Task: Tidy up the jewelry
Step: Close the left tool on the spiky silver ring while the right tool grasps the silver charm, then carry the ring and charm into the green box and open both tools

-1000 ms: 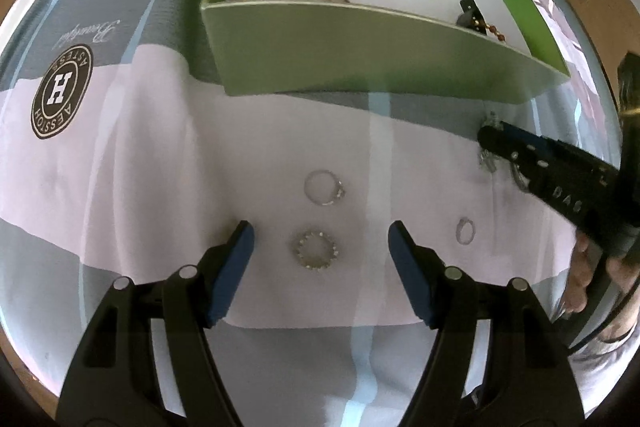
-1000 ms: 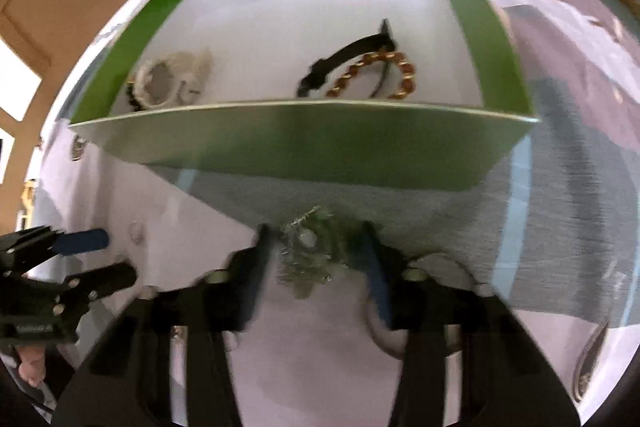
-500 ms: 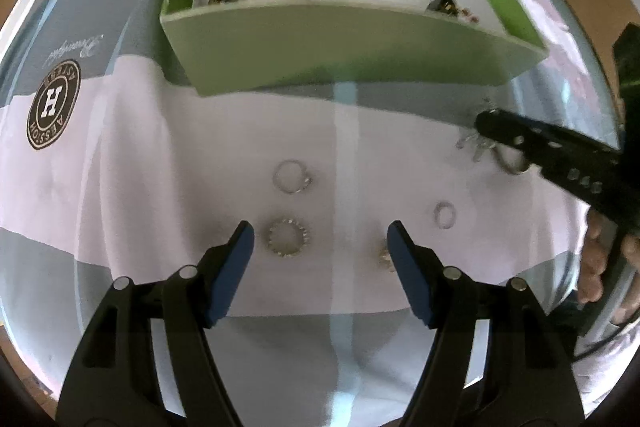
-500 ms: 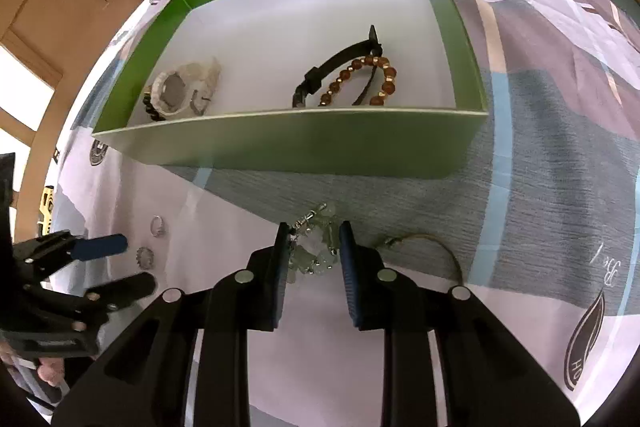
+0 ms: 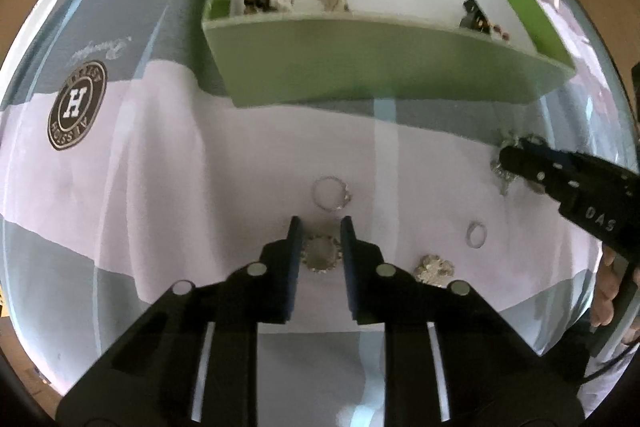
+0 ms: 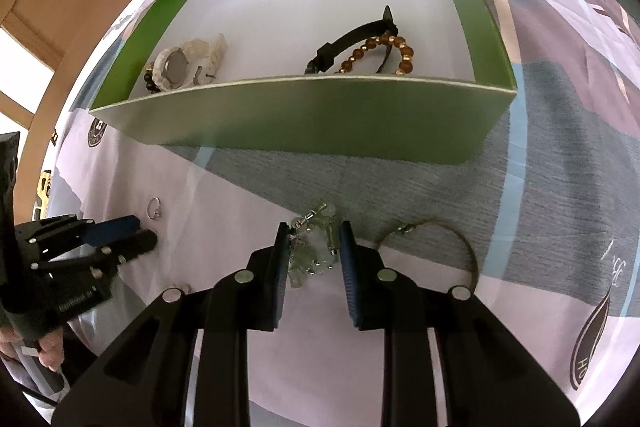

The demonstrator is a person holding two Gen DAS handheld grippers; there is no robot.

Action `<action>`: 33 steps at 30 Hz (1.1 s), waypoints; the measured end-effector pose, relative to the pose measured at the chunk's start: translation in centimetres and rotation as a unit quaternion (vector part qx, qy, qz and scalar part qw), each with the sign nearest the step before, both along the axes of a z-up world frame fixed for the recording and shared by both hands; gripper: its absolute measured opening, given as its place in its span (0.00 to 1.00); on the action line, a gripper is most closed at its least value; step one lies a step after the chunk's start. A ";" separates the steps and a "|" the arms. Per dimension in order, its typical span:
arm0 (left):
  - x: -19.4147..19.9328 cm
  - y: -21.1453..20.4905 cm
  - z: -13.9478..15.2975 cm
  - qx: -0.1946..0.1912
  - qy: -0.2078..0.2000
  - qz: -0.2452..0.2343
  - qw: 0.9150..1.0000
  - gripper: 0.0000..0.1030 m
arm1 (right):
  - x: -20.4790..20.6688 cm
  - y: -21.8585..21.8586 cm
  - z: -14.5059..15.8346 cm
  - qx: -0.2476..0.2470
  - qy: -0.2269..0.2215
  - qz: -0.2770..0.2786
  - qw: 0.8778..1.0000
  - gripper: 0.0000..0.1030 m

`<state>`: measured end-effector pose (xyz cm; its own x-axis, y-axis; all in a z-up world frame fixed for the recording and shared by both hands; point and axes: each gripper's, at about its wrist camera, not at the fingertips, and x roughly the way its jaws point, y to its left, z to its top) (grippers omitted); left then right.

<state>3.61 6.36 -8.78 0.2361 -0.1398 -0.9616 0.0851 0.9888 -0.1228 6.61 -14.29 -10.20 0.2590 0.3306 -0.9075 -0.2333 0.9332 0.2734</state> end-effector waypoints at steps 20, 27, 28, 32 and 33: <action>0.2 1.1 6.5 -0.034 -0.113 0.022 0.993 0.18 | -1.4 -1.9 5.3 0.058 -0.068 -0.009 0.996 0.24; 2.2 0.8 9.1 -0.023 -0.156 0.031 0.987 0.18 | -1.2 -2.4 9.0 0.116 -0.150 -0.014 0.982 0.24; 3.0 0.7 9.4 -0.020 -0.165 0.031 0.986 0.18 | -1.1 -2.4 9.3 0.121 -0.157 -0.015 0.980 0.24; 6.0 0.1 9.4 -0.012 -0.173 0.027 0.984 0.18 | 0.9 -2.1 9.5 0.127 -0.179 -0.025 0.975 0.24; 6.8 0.0 8.9 -0.013 -0.169 0.024 0.985 0.18 | 1.3 -2.2 9.3 0.127 -0.179 -0.030 0.975 0.24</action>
<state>10.39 6.40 0.16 0.5501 -0.1436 -0.8227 0.0779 0.9896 -0.1207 7.88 -16.48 -0.94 0.5699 0.5074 -0.6463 -0.3041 0.8609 0.4078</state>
